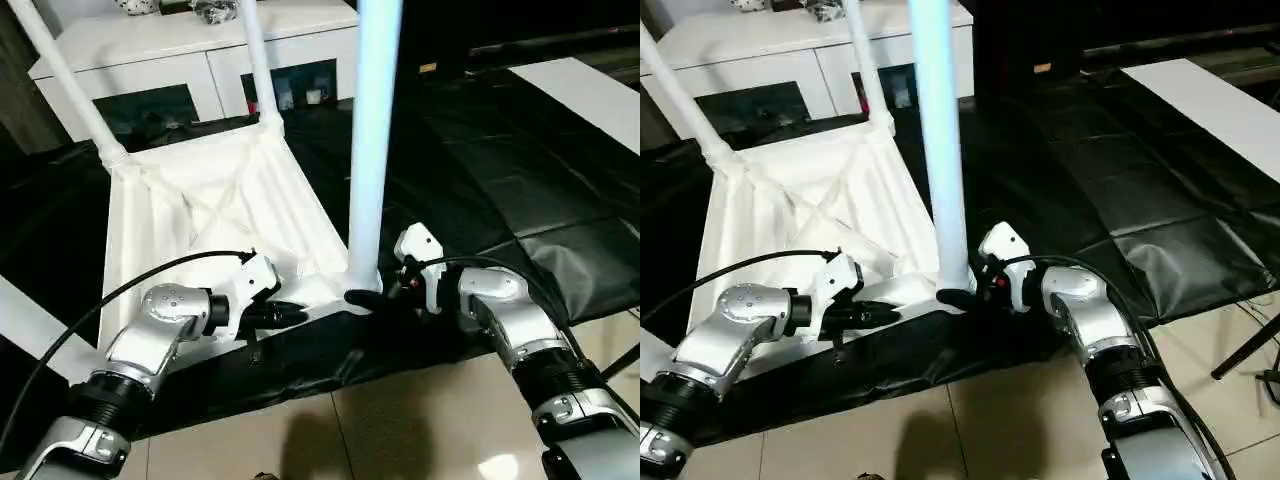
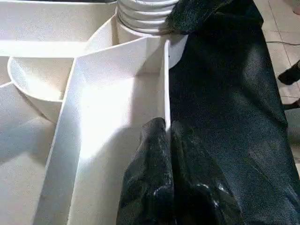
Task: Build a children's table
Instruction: Rotate leg to tighten
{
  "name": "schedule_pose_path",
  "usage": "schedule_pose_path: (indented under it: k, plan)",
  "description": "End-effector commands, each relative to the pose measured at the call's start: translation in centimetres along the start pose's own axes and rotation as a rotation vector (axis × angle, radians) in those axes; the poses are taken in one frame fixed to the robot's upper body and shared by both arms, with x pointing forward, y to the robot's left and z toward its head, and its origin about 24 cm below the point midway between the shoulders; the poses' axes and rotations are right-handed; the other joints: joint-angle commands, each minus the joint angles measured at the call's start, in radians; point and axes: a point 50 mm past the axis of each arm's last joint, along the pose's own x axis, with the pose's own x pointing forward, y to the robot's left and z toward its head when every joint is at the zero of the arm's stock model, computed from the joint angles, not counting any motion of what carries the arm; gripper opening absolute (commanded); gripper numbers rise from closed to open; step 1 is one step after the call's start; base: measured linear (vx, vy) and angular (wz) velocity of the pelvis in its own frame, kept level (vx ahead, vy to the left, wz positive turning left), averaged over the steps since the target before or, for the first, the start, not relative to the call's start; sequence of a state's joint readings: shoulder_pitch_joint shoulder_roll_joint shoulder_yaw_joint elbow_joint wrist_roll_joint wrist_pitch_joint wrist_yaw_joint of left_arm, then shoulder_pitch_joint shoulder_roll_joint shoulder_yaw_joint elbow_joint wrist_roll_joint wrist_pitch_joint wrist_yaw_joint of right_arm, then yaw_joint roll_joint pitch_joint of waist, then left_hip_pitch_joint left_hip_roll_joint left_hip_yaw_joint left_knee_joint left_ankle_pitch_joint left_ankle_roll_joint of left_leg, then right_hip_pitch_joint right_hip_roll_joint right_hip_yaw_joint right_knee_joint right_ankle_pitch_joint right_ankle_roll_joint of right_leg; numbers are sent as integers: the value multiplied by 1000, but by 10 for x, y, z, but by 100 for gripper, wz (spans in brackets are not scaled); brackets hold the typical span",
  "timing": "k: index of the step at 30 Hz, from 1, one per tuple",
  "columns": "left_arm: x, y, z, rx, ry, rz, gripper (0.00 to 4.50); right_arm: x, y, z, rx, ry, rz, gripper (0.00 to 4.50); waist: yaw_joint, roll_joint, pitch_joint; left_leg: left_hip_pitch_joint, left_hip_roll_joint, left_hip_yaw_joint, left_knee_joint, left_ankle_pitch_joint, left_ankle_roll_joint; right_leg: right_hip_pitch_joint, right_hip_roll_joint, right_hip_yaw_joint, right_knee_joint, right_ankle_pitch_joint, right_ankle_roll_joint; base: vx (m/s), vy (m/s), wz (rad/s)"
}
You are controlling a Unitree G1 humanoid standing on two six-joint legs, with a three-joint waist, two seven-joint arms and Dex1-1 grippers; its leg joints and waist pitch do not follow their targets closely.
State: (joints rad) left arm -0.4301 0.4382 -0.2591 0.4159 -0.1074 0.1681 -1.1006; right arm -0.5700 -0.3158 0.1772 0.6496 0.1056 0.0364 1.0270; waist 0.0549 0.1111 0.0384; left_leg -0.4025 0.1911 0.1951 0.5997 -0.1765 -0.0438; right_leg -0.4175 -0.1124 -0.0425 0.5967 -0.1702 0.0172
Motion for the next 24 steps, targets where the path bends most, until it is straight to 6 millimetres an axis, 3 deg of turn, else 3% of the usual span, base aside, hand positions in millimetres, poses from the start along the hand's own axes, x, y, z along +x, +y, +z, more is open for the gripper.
schedule_pose_path:
  k: [1,10,16,18,20,22,24]
  plan:
    - [-3,0,2,23,1,-34,0,-2,-1,7,-13,-6,30,382,3,-20,-73,25,26,-7,-65,-176,99,50,-20,11,-46,-86,-280,0,0,0]
    - [-5,2,2,14,4,-31,0,-2,0,4,28,-8,60,302,7,-22,-72,26,28,-7,-64,-178,99,48,-20,12,-46,-118,-278,0,0,0]
    - [-5,0,-1,5,5,-37,0,0,1,3,50,-19,65,274,8,-24,-73,26,27,-8,-63,-172,96,48,-20,12,-44,-113,-278,0,0,0]
    - [-3,0,-1,-17,-9,-28,0,4,-2,2,90,-47,-15,272,7,-23,-73,26,26,-7,-62,-165,97,48,-20,12,-43,-108,-279,0,0,0]
    - [-2,0,-1,-25,-16,-16,0,6,-4,1,100,-51,-54,272,3,-24,-70,23,25,-7,-65,-180,88,47,-20,12,-46,-127,-278,0,0,0]
    - [10,3,-1,-64,-13,51,0,16,-11,-2,184,-74,-246,272,-5,-22,-67,24,25,-8,-69,-217,72,45,-21,13,-49,-164,-272,0,0,0]
    - [19,5,2,-95,-18,96,0,23,-13,-4,246,-82,-335,272,-16,-22,-62,29,23,-13,-76,-285,27,43,-23,14,-59,-256,-253,0,0,0]
